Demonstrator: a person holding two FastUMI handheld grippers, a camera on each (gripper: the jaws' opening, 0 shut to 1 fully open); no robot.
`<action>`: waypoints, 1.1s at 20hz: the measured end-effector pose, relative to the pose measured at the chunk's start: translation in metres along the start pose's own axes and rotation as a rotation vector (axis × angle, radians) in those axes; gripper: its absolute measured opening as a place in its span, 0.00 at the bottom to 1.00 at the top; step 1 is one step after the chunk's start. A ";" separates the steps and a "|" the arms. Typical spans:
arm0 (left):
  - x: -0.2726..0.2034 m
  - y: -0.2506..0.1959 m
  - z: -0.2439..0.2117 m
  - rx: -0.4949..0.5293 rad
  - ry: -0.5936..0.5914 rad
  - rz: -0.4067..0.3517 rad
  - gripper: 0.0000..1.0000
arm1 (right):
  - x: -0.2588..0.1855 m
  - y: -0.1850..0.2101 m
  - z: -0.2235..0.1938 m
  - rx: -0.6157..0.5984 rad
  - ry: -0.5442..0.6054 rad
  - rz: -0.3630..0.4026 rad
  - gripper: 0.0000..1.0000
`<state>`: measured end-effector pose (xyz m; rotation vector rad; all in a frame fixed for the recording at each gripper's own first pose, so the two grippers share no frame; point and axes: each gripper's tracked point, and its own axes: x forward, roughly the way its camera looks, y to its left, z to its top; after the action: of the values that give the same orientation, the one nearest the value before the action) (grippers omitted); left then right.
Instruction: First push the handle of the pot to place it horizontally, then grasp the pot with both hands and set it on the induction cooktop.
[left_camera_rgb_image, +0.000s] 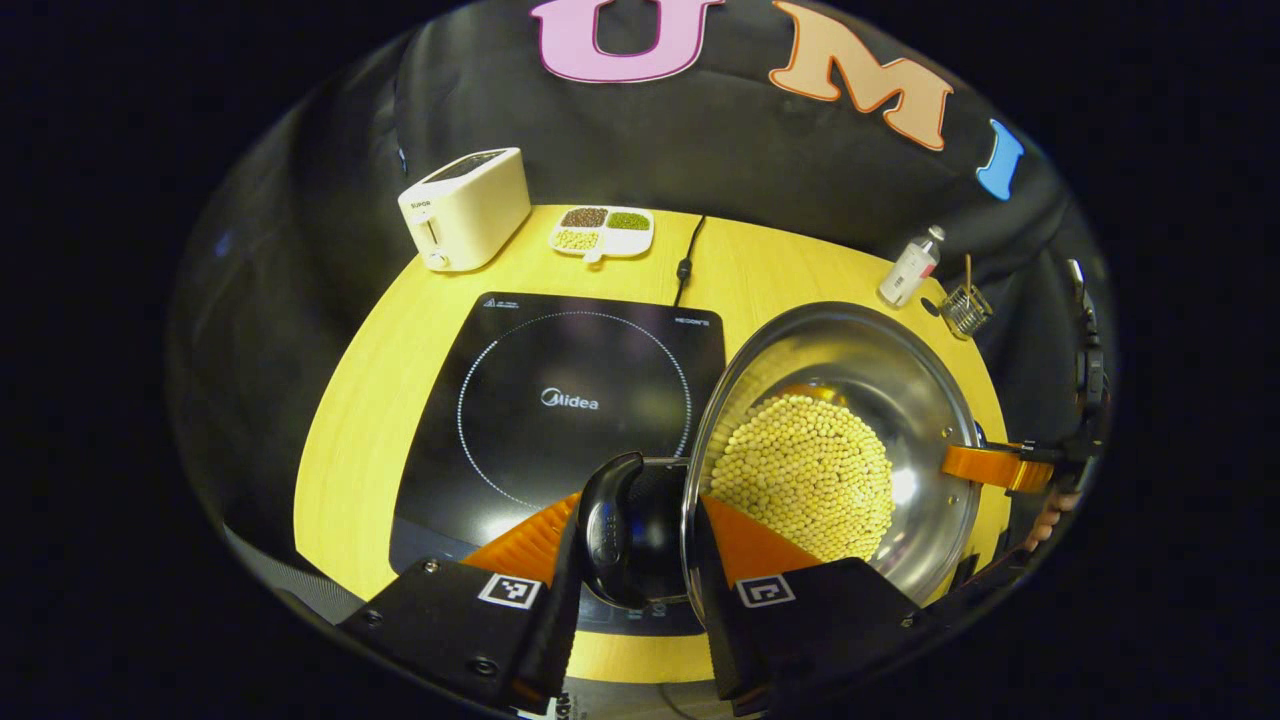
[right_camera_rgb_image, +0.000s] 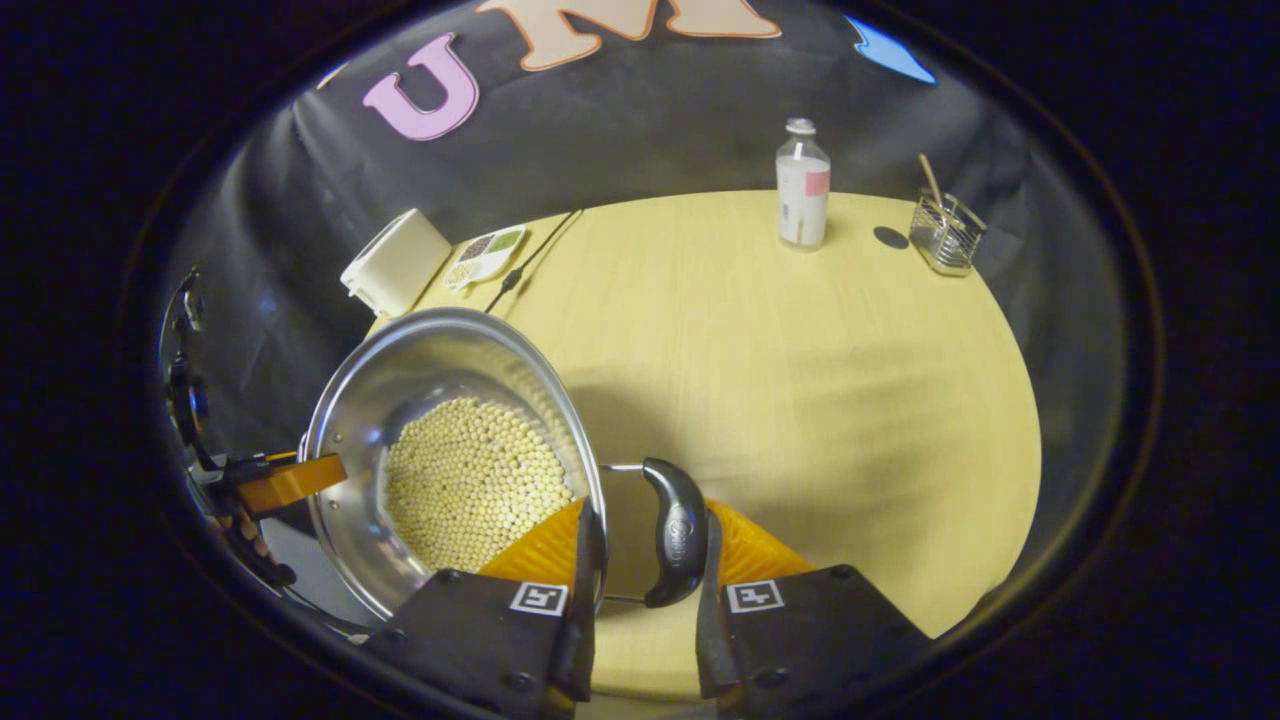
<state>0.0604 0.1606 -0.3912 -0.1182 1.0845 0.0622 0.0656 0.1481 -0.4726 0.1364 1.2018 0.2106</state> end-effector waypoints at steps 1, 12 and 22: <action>0.004 0.011 0.004 0.003 -0.003 -0.013 0.57 | 0.003 0.010 0.001 0.003 0.001 -0.013 0.43; 0.048 0.150 0.039 0.058 0.031 -0.094 0.57 | 0.046 0.146 0.003 0.048 0.023 -0.128 0.43; 0.078 0.180 0.083 0.157 -0.132 -0.115 0.59 | 0.067 0.180 0.021 0.070 0.007 -0.185 0.44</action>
<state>0.1498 0.3496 -0.4335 -0.0340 0.9453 -0.1170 0.0919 0.3391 -0.4867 0.0850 1.2218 0.0071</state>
